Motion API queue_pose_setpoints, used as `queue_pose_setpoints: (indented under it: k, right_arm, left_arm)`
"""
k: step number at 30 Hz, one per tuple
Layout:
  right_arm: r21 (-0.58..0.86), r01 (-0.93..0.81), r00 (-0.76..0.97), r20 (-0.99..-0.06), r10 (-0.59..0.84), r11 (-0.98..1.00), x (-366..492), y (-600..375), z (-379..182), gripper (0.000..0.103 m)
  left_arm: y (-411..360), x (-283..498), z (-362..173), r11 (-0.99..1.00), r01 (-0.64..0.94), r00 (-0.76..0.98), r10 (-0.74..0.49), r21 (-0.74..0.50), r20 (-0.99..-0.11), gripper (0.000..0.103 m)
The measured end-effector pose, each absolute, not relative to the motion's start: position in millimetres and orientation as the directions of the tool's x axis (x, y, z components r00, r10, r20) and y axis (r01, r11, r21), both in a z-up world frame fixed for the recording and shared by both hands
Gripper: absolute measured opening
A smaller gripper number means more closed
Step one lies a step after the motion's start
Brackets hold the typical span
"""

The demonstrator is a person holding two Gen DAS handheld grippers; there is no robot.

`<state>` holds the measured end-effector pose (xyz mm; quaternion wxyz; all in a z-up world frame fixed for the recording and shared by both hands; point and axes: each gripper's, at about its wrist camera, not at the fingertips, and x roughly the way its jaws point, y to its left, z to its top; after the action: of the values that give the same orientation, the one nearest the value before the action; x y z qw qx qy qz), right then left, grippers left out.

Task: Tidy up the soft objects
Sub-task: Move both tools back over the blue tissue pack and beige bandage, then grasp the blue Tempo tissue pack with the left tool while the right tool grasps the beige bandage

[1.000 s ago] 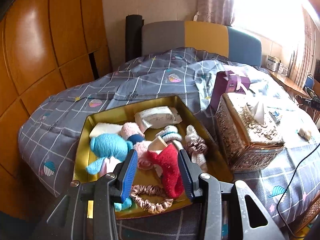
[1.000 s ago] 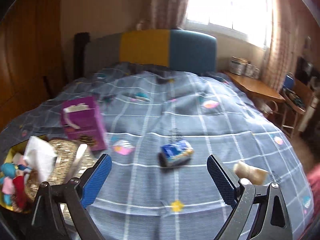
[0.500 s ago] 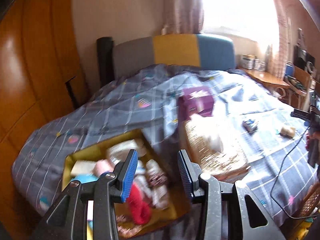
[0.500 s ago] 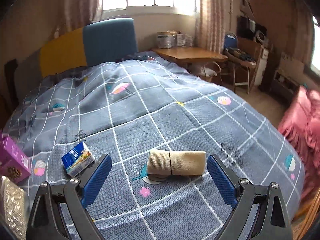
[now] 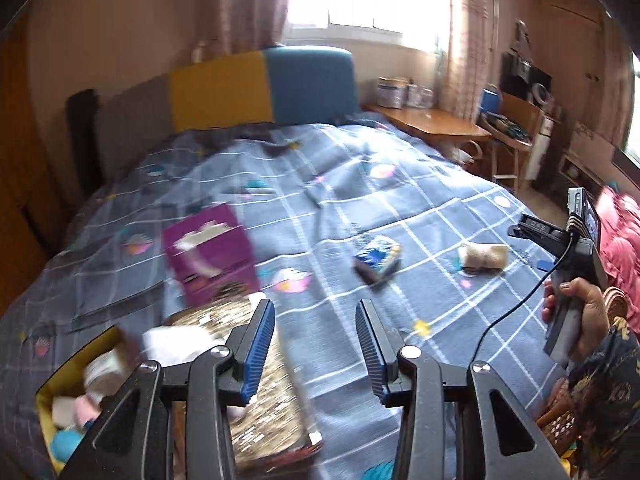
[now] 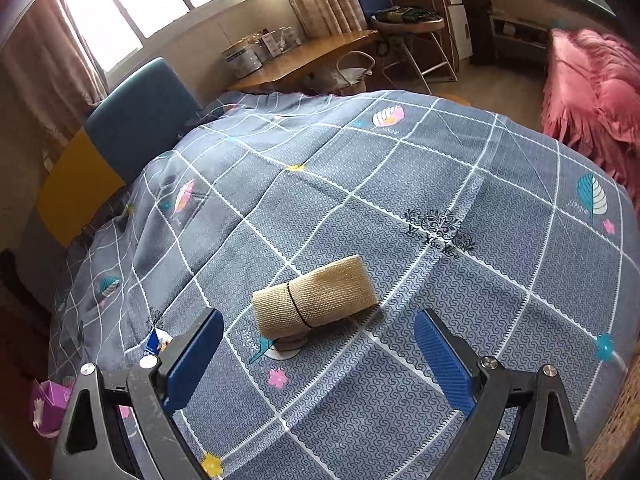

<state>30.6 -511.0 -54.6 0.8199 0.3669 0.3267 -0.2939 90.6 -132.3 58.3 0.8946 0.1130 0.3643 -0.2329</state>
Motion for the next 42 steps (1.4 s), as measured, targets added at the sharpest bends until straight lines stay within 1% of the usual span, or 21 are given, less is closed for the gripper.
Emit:
queue_pose_setpoints:
  k: [1,3,4,5,7,11,14,19,24,30,31,33,34,38,42]
  right_arm:
    - [0.434,0.724,0.622,-0.746,-0.237,0.536,26.6,-514.9,-55.9,0.097]
    - [0.491,0.722,0.638,-0.745,-0.195,0.487,21.2,-522.2,-62.0,0.097]
    - [0.512,0.723,0.641,-0.748,-0.173,0.464,20.0,-525.1,-65.6,0.097]
    - [0.526,0.724,0.642,-0.751,-0.156,0.447,19.2,-527.2,-68.6,0.097]
    - [0.541,0.722,0.645,-0.752,-0.137,0.432,18.7,-528.4,-71.8,0.097]
    - [0.565,0.699,0.661,-0.744,-0.095,0.439,23.0,-525.7,-73.0,0.097]
    - [0.584,0.684,0.673,-0.736,-0.069,0.437,24.7,-524.1,-74.5,0.097]
    - [0.616,0.664,0.684,-0.729,-0.011,0.424,29.3,-525.1,-80.5,0.097]
    - [0.637,0.639,0.696,-0.718,0.030,0.431,34.5,-522.5,-82.4,0.097]
    - [0.656,0.626,0.705,-0.707,0.052,0.421,36.3,-522.7,-83.7,0.098]
    - [0.658,0.626,0.706,-0.706,0.054,0.418,36.0,-522.9,-84.5,0.098]
    - [0.657,0.628,0.705,-0.707,0.053,0.417,36.4,-522.9,-85.1,0.098]
    - [0.654,0.629,0.703,-0.709,0.051,0.419,36.7,-522.7,-85.0,0.098]
    - [0.642,0.635,0.698,-0.715,0.036,0.431,36.8,-523.2,-83.9,0.098]
    - [0.633,0.640,0.694,-0.719,0.025,0.436,37.6,-523.3,-83.8,0.098]
  left_arm:
    - [-147.8,93.7,53.5,0.855,0.517,0.608,-0.331,0.043,-0.722,0.046]
    - [-177.0,104.7,39.9,0.833,0.552,0.568,-0.340,0.042,-0.749,0.051]
    - [-189.2,111.6,31.1,0.830,0.556,0.549,-0.326,0.045,-0.770,0.061]
    - [-200.4,117.0,22.8,0.826,0.562,0.528,-0.318,0.044,-0.788,0.068]
    - [-216.4,128.8,8.1,0.822,0.569,0.495,-0.316,0.027,-0.810,0.068]
    - [-248.4,158.3,-25.7,0.806,0.591,0.414,-0.306,-0.002,-0.857,0.077]
    - [-271.9,180.1,-48.0,0.789,0.614,0.379,-0.274,0.019,-0.884,0.081]
    - [-300.7,209.6,-75.3,0.747,0.663,0.348,-0.242,0.055,-0.906,0.085]
    - [-313.4,232.1,-92.2,0.725,0.681,0.366,-0.216,0.103,-0.905,0.085]
    - [-321.7,250.5,-107.7,0.719,0.690,0.349,-0.227,0.085,-0.909,0.085]
    - [-322.3,251.6,-108.3,0.717,0.693,0.339,-0.244,0.067,-0.908,0.083]
    - [-326.1,251.3,-110.9,0.712,0.699,0.338,-0.244,0.068,-0.909,0.068]
    - [-327.1,250.3,-111.9,0.711,0.700,0.332,-0.245,0.064,-0.911,0.065]
    - [-324.8,238.7,-105.1,0.719,0.694,0.337,-0.274,0.041,-0.901,0.063]
    - [-317.6,218.4,-99.3,0.748,0.660,0.354,-0.223,0.074,-0.909,0.063]
